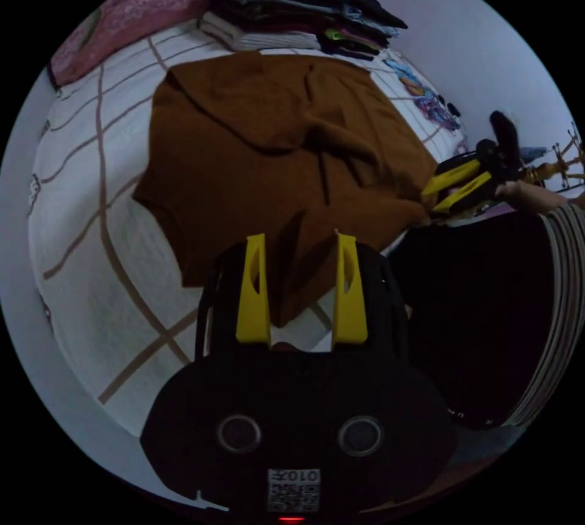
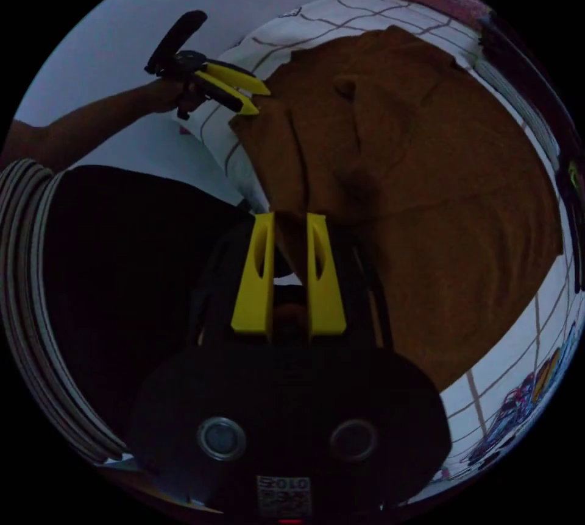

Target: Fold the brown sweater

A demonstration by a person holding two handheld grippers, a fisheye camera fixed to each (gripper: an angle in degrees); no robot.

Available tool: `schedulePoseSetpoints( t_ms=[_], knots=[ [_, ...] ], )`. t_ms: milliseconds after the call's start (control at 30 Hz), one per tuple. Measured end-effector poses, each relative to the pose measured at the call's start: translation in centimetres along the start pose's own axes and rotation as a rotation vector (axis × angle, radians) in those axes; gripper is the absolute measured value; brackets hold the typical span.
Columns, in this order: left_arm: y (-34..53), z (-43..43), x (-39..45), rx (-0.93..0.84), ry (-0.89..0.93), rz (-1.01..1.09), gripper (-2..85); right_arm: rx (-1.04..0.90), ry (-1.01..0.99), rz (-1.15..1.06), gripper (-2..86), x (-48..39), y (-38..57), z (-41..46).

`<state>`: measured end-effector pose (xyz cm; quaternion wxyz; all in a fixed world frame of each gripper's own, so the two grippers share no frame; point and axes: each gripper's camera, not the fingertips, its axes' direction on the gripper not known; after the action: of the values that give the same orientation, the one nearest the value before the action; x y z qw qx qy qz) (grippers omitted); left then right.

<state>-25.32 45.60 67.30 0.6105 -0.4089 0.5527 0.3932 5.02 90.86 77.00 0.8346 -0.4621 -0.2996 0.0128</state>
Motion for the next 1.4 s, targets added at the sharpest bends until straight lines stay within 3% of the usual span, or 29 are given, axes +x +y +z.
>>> schedulePoseSetpoints(
  t_ms=[200, 600, 867, 967, 1200, 1400],
  knots=[
    [2.2, 3.2, 1.0, -0.068, 0.119, 0.069, 13.4, 0.007, -0.132, 0.123, 10.0, 1.3, 0.2, 1.9],
    [7.9, 5.6, 3.9, -0.031, 0.253, 0.127, 2.6, 0.032, -0.066, 0.078, 4.9, 0.7, -4.0, 4.1],
    [13.3, 13.7, 7.4, -0.286, 0.185, 0.100, 4.9, -0.214, -0.081, 0.040, 5.5, 0.4, -3.5, 9.0],
    [14.6, 14.9, 8.2, -0.239, 0.204, 0.019, 5.9, -0.199, -0.069, 0.072, 5.9, 1.0, -4.0, 8.8],
    [19.4, 14.5, 9.2, -0.023, 0.317, -0.167, 7.1, 0.163, 0.064, 0.262, 7.2, 3.8, -6.0, 2.2],
    [22.0, 14.3, 12.6, 0.000, 0.180, -0.201, 8.0, 0.098, 0.161, 0.272, 8.6, 5.8, -10.7, 3.3]
  ],
)
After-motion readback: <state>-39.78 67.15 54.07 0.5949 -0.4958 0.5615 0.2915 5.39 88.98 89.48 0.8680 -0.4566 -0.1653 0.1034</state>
